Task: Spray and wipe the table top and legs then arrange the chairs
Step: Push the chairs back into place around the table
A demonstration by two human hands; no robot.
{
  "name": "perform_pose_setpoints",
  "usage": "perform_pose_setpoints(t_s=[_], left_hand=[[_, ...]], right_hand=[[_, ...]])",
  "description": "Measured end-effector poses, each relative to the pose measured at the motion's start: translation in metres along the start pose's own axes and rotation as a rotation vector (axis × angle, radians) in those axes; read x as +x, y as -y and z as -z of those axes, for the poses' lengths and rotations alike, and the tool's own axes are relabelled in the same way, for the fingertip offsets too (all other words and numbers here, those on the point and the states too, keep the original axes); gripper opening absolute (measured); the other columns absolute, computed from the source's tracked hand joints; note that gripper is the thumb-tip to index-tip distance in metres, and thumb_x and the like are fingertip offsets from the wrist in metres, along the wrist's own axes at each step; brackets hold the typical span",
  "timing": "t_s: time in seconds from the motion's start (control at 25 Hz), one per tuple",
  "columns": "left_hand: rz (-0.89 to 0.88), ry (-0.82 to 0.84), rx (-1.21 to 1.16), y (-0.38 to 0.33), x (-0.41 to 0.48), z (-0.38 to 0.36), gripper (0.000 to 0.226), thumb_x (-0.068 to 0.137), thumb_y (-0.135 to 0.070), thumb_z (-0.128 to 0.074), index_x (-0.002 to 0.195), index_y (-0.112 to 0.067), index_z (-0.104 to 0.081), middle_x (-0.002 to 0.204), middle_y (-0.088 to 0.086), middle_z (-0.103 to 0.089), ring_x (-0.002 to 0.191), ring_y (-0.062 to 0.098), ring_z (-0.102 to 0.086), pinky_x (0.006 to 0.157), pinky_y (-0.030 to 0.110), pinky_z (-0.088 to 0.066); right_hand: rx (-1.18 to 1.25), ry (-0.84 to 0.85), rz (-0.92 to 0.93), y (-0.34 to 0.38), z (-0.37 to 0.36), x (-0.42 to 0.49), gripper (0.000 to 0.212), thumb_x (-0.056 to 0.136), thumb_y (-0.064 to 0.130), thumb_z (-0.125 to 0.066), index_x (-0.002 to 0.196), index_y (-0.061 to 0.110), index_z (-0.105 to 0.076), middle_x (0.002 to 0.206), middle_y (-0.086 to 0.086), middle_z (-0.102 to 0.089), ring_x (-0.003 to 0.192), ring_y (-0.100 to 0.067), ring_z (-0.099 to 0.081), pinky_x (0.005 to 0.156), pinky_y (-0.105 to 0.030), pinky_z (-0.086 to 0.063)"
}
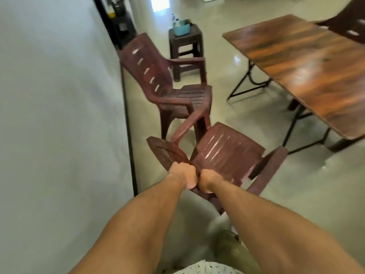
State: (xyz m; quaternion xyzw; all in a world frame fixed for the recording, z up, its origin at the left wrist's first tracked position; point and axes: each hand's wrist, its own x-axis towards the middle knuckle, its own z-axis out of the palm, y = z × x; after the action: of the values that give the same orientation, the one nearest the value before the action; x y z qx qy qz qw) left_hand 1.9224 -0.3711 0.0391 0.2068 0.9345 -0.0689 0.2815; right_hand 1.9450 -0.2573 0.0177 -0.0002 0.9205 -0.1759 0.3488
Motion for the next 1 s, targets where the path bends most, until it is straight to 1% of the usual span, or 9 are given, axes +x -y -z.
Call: perform_pose_setpoints(t_s=[0.04,0.12,0.24,0.32,0.44,0.6,0.76,0.88,1.0], left_hand=[[-0.049,-0.041,0.034,0.001,-0.006,-0.003,0.039,0.097,-0.038,-0.040,0.115,-0.018,-0.069,0.123,0.008,-0.070,0.117,0.030,-0.062,0.102,0.045,-0.041],[-0.114,-0.161,0.098,0.006,-0.017,-0.014,0.047,0.098,-0.043,-0.032,0.108,-0.018,-0.070,0.118,0.008,-0.071,0.112,0.030,-0.062,0.099,0.046,-0.040],[-0.207,-0.260,0.151,0.005,-0.022,-0.029,0.051,0.099,-0.043,-0.025,0.099,-0.020,-0.070,0.108,0.005,-0.072,0.103,0.029,-0.064,0.091,0.046,-0.040],[-0.244,-0.278,0.114,0.005,-0.019,-0.032,0.051,0.099,-0.044,-0.027,0.095,-0.020,-0.071,0.104,0.004,-0.072,0.099,0.027,-0.066,0.086,0.044,-0.043],[-0.296,-0.316,0.059,0.009,-0.004,-0.026,0.049,0.097,-0.046,-0.029,0.088,-0.020,-0.070,0.096,0.002,-0.072,0.090,0.025,-0.067,0.080,0.041,-0.050],[-0.308,-0.363,0.015,0.002,0.030,-0.001,0.045,0.096,-0.045,-0.033,0.082,-0.020,-0.068,0.091,0.001,-0.072,0.084,0.025,-0.067,0.075,0.040,-0.053],[-0.364,-0.396,-0.010,-0.016,0.083,0.039,0.039,0.094,-0.046,-0.034,0.072,-0.023,-0.058,0.084,0.003,-0.071,0.079,0.028,-0.068,0.069,0.037,-0.048],[-0.417,-0.410,0.008,-0.033,0.122,0.067,0.036,0.095,-0.044,-0.036,0.072,-0.023,-0.056,0.084,0.005,-0.072,0.077,0.029,-0.067,0.066,0.036,-0.042],[-0.433,-0.405,0.040,-0.034,0.157,0.091,0.036,0.095,-0.044,-0.036,0.072,-0.023,-0.054,0.085,0.005,-0.072,0.078,0.029,-0.067,0.066,0.036,-0.042]], right_hand=[[0.109,-0.062,-0.048,0.000,-0.008,-0.015,0.024,0.096,0.023,-0.052,0.111,0.011,-0.067,0.119,-0.010,-0.068,0.107,-0.031,-0.065,0.085,-0.035,-0.052],[0.233,-0.223,-0.114,-0.002,-0.025,-0.042,0.034,0.100,0.034,-0.039,0.112,0.016,-0.066,0.119,-0.009,-0.068,0.107,-0.032,-0.064,0.088,-0.039,-0.051],[0.100,-0.491,-0.211,-0.002,-0.051,-0.070,0.051,0.101,0.051,-0.022,0.096,0.025,-0.066,0.101,-0.002,-0.071,0.088,-0.027,-0.066,0.075,-0.039,-0.049],[0.052,-0.579,-0.246,-0.001,-0.058,-0.074,0.057,0.101,0.054,-0.019,0.089,0.026,-0.067,0.090,0.001,-0.071,0.079,-0.023,-0.064,0.068,-0.035,-0.048],[0.065,-0.578,-0.293,-0.004,-0.050,-0.065,0.059,0.100,0.056,-0.017,0.084,0.028,-0.067,0.082,0.005,-0.070,0.070,-0.017,-0.062,0.066,-0.033,-0.054],[0.054,-0.581,-0.339,-0.020,-0.018,-0.038,0.055,0.101,0.053,-0.020,0.085,0.028,-0.065,0.084,0.004,-0.069,0.071,-0.019,-0.062,0.062,-0.031,-0.046],[0.078,-0.662,-0.452,-0.054,0.026,-0.003,0.052,0.101,0.047,-0.024,0.085,0.024,-0.067,0.089,-0.003,-0.072,0.079,-0.028,-0.068,0.068,-0.036,-0.049],[0.135,-0.713,-0.521,-0.078,0.057,0.021,0.056,0.101,0.046,-0.023,0.084,0.022,-0.070,0.087,-0.004,-0.073,0.078,-0.029,-0.069,0.074,-0.039,-0.056],[0.155,-0.737,-0.566,-0.087,0.080,0.045,0.057,0.100,0.047,-0.022,0.084,0.021,-0.071,0.086,-0.005,-0.073,0.078,-0.030,-0.068,0.073,-0.039,-0.055]])
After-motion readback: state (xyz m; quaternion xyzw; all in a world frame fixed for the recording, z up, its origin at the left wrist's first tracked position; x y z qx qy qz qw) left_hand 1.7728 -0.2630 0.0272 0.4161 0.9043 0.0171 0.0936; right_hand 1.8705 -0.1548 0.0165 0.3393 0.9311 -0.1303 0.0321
